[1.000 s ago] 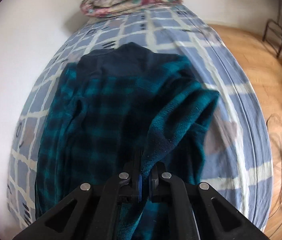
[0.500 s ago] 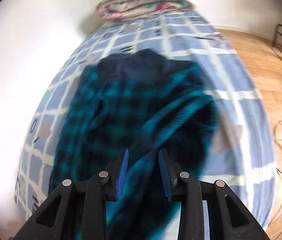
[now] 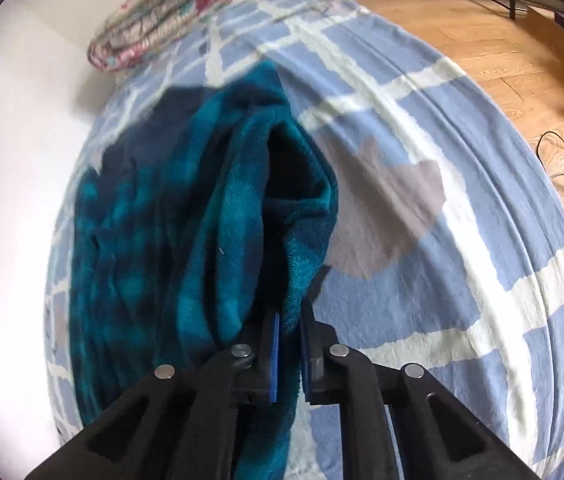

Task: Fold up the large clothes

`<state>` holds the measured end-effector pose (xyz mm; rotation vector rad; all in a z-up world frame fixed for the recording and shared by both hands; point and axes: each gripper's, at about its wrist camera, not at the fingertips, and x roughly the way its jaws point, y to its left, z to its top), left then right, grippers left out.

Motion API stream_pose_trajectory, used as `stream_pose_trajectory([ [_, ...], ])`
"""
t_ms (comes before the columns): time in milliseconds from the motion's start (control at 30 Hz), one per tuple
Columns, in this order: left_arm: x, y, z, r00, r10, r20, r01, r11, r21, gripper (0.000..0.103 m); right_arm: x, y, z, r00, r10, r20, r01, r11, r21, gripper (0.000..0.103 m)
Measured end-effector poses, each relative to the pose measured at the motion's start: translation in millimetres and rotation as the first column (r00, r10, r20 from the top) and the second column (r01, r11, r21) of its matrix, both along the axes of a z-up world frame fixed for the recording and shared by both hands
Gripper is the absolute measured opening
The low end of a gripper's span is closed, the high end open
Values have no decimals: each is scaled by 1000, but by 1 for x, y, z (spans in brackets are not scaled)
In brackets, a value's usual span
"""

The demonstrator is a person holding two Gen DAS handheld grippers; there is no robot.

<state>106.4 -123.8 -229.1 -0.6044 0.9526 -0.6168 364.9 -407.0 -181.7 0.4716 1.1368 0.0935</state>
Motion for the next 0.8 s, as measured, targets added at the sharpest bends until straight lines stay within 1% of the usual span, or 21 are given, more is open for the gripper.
stream_pose_trajectory([
  [67,0,0,-1,1000,-6,-4,6,1000,-20,9,0,8,24,999,16,45,-14,999,-47,4],
  [100,0,0,-2,1000,-11,-8,11,1000,-27,9,0,17,39,997,37,65,-32,996,-80,4],
  [133,-1,0,-3,1000,-13,-12,12,999,-32,9,5,24,47,995,57,76,-49,993,-103,4],
  [200,-1,4,-7,1000,0,-27,-1,999,-51,9,11,51,65,989,117,95,-100,982,-162,4],
  [267,-1,13,-13,999,20,-50,-24,997,-78,9,15,89,74,977,187,98,-160,959,-236,4],
  [333,-2,23,-18,997,43,-65,-49,995,-92,9,25,127,74,962,257,92,-222,933,-284,4],
  [367,-3,29,-20,996,59,-71,-66,993,-93,9,29,150,70,951,298,82,-259,913,-317,4],
  [467,-5,46,-29,990,105,-91,-113,989,-91,9,37,202,48,925,378,36,-335,858,-388,4],
  [567,-4,60,-42,983,136,-124,-146,986,-75,9,43,232,18,907,420,-11,-392,836,-383,6],
  [633,-4,63,-46,983,137,-126,-146,987,-62,9,42,239,1,894,445,-49,-431,828,-359,20],
  [667,-4,63,-45,984,132,-120,-139,989,-52,9,41,238,0,886,462,-49,-449,826,-341,24],
  [700,-4,62,-43,986,127,-112,-132,991,-38,9,37,233,4,879,475,-34,-462,832,-308,28],
  [733,-4,61,-41,987,119,-104,-123,992,-30,9,35,226,10,873,487,-13,-472,840,-267,28],
  [767,-4,59,-38,989,112,-100,-114,993,-19,9,32,214,20,872,490,18,-474,852,-224,29],
  [800,-6,57,-35,990,106,-89,-106,994,1,9,29,198,32,880,473,49,-456,869,-190,31],
])
